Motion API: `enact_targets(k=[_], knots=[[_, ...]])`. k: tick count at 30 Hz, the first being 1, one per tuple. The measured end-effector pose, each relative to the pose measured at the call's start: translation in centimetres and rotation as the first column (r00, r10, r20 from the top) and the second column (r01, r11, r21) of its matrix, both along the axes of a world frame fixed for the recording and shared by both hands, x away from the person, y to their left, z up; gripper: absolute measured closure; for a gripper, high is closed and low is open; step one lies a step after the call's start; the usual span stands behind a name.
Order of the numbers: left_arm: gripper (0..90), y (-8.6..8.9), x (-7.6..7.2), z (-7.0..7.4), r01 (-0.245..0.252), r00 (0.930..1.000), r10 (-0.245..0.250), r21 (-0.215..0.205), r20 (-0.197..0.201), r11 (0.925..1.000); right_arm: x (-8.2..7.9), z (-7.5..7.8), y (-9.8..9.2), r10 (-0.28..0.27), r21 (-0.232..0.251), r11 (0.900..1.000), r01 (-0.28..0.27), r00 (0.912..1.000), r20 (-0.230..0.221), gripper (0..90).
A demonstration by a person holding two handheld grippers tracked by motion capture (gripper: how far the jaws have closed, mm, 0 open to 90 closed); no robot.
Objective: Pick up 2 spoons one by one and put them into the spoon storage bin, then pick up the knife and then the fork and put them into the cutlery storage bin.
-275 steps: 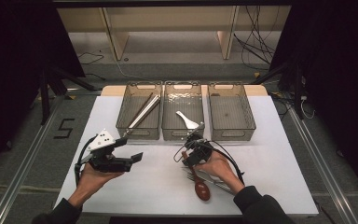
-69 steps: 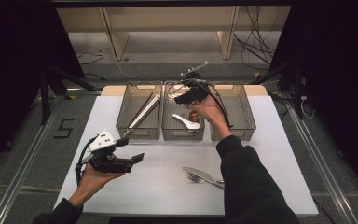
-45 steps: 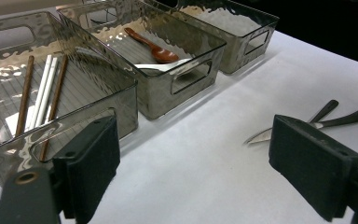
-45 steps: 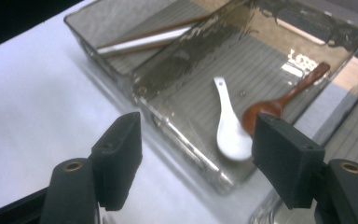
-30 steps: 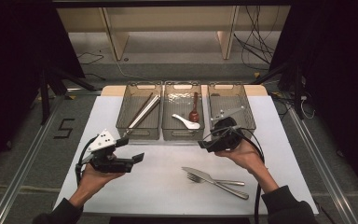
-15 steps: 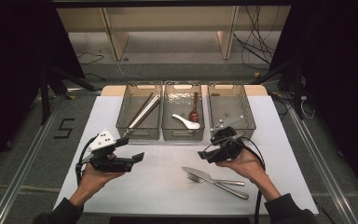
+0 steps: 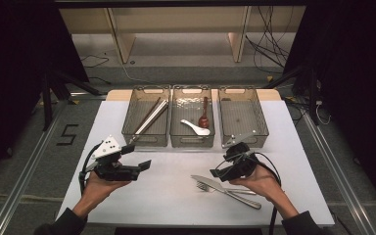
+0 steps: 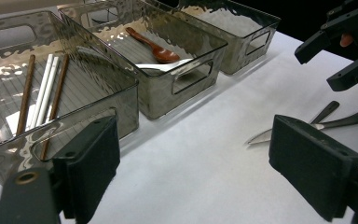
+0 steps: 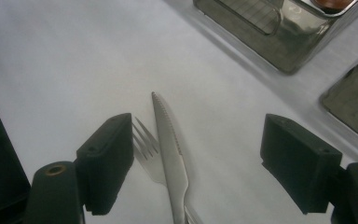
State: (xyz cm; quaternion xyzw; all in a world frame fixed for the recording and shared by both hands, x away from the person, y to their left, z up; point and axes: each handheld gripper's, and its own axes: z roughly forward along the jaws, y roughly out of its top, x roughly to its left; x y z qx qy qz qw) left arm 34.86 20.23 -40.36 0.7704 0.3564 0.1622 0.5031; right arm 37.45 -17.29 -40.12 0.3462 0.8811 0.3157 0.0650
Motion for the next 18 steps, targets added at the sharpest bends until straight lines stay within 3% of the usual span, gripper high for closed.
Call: enact_targets(k=[18], knots=[[15.6, -0.2, 0.1, 0.0, 0.007, 1.0, -0.007, 0.01, -0.001, 0.9999, -1.5, -0.9, -0.2, 0.043, -0.055, 0.997, -0.045, 0.9984, -0.037, 32.5]])
